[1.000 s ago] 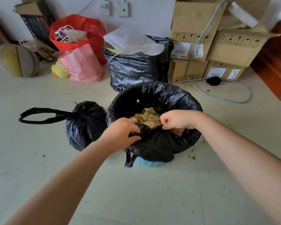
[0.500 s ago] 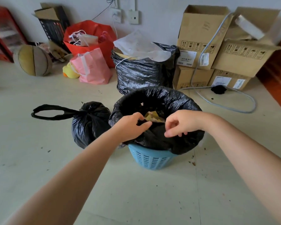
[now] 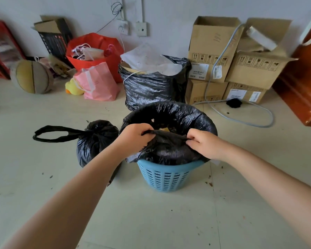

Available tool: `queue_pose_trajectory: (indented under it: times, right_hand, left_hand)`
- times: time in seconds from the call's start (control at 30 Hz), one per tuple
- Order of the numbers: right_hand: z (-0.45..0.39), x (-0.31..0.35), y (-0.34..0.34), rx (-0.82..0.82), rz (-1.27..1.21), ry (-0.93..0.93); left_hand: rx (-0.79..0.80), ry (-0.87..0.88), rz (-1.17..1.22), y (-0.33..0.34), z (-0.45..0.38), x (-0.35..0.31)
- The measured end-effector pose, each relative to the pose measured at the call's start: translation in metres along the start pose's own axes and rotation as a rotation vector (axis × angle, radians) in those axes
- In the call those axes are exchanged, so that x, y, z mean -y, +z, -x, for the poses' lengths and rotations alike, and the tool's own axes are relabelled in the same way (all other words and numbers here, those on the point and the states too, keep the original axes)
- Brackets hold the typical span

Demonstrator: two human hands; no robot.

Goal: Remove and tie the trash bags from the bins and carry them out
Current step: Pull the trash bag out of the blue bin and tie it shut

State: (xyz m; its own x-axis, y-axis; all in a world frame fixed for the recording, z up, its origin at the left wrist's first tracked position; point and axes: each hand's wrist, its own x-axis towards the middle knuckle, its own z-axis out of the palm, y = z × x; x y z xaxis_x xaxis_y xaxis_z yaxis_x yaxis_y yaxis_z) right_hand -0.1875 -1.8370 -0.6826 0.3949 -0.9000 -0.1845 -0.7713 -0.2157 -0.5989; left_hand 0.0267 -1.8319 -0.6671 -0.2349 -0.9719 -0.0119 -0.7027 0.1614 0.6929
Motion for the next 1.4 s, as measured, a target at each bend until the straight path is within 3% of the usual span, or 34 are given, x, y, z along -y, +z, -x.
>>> queue_pose_trajectory:
  times: [0.1, 0.17, 0.23, 0.3, 0.43, 0.73, 0.83, 0.93, 1.13, 1.23, 1.3, 1.4]
  right_hand:
    - [0.005, 0.002, -0.001, -0.036, -0.084, -0.028]
    - [0.007, -0.004, 0.001, -0.052, 0.178, -0.032]
    - [0.009, -0.016, 0.0, -0.184, 0.513, -0.047]
    - [0.011, -0.031, -0.004, -0.254, 0.64, 0.018]
    - [0.014, -0.056, -0.011, -0.331, 0.567, 0.201]
    - [0.007, -0.059, -0.025, -0.281, 0.132, 0.148]
    - [0.009, -0.053, -0.035, -0.116, 0.091, 0.172]
    - [0.011, -0.057, -0.051, 0.038, 0.28, 0.269]
    - [-0.015, -0.073, -0.065, -0.422, 0.474, 0.484]
    - [-0.042, -0.074, -0.068, -0.405, 0.247, 0.576]
    - [-0.062, -0.069, -0.069, -0.503, 0.019, 0.574]
    - [-0.079, -0.06, -0.07, -0.522, -0.107, 0.667]
  left_hand:
    - [-0.03, -0.136, 0.166, -0.006, -0.003, 0.003]
    - [-0.033, -0.149, 0.088, -0.007, -0.003, 0.005]
    - [-0.003, -0.141, -0.023, -0.007, -0.003, 0.005]
    - [0.014, -0.161, -0.085, -0.008, -0.003, 0.007]
    - [-0.074, -0.218, -0.259, -0.009, -0.005, 0.015]
    - [-0.131, -0.248, -0.665, 0.01, -0.009, 0.025]
    - [-0.201, -0.328, -0.723, 0.012, -0.012, 0.028]
    - [-0.212, -0.377, -0.702, 0.011, -0.013, 0.03]
    - [-0.253, -0.427, -0.495, 0.0, -0.017, 0.011]
    - [-0.315, -0.375, -0.415, -0.013, -0.026, 0.0]
    - [-0.326, -0.344, -0.38, -0.02, -0.033, -0.007]
    - [-0.333, -0.325, -0.519, -0.025, -0.04, -0.014]
